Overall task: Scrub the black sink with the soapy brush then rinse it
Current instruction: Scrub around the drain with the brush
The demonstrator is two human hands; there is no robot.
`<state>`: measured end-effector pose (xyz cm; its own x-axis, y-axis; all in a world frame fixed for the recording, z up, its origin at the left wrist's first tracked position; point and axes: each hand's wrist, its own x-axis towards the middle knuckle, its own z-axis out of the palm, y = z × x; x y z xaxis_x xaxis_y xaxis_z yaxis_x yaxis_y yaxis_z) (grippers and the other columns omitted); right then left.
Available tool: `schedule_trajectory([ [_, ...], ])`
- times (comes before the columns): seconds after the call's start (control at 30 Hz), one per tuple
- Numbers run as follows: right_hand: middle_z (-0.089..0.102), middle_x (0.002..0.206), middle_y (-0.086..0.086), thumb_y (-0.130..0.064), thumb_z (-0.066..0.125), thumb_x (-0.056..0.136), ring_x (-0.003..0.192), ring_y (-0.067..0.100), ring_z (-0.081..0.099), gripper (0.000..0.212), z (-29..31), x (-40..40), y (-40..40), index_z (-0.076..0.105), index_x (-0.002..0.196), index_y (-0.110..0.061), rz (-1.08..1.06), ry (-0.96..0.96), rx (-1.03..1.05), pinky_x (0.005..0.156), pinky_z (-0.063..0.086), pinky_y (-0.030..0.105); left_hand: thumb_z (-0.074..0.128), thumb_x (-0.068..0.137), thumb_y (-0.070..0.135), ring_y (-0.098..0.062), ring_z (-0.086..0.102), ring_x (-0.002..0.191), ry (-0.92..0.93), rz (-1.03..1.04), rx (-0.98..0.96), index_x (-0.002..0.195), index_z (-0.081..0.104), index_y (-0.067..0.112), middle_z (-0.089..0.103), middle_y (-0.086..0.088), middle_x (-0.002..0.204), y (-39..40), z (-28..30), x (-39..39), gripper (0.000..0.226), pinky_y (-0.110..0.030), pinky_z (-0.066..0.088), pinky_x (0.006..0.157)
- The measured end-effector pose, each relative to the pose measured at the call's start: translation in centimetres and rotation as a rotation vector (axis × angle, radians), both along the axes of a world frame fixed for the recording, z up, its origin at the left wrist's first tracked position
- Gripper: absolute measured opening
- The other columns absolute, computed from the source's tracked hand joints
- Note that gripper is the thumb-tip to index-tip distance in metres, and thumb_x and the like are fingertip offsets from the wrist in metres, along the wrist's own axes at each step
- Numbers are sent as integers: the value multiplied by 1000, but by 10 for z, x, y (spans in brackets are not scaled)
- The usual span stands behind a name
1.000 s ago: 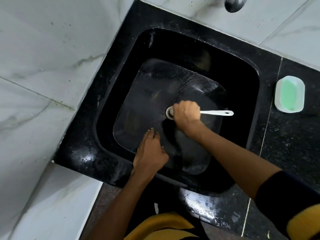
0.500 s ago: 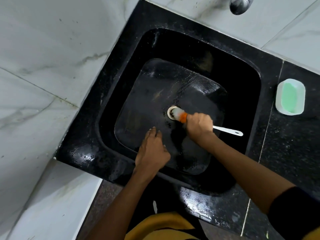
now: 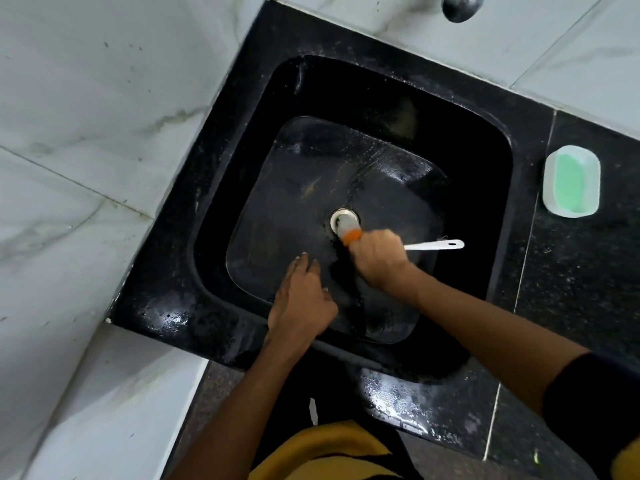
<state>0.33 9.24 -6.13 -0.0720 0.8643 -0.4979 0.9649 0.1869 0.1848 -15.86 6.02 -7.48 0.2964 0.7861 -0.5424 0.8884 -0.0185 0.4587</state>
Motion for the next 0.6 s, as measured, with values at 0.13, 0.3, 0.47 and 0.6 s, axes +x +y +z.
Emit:
schedule_trajectory([
  [0.13, 69, 106, 3, -23, 43, 99, 97, 24, 67, 27, -2, 31, -4, 64, 114, -17, -120, -99, -25, 69, 47, 29, 54, 93, 23, -25, 19, 154, -7, 11, -1, 153, 37, 7, 24, -10, 166, 0, -1, -1, 64, -41, 27, 124],
  [0.3, 68, 104, 2, -20, 46, 94, 96, 23, 67, 26, -2, 42, 27, 65, 112, -19, -183, -168, 101, 70, 48, 29, 54, 93, 22, -25, 19, 154, -7, 1, 5, 153, 37, 5, 25, -11, 166, 0, -3, 1, 65, -40, 26, 124],
  [0.47, 68, 108, 3, -20, 35, 100, 97, 25, 67, 30, 0, 18, -1, 59, 118, -20, 70, -44, -48, 65, 40, 30, 55, 92, 22, -27, 20, 154, -3, -12, 6, 153, 37, 4, 26, -13, 165, 1, -2, 0, 66, -41, 27, 124],
  [0.6, 68, 109, 1, -22, 38, 99, 100, 22, 66, 31, 7, 48, 27, 66, 113, -21, -61, -219, 29, 72, 46, 28, 55, 92, 21, -26, 20, 154, -21, 5, 5, 152, 39, 4, 27, -13, 164, 0, -1, -1, 65, -42, 28, 123],
])
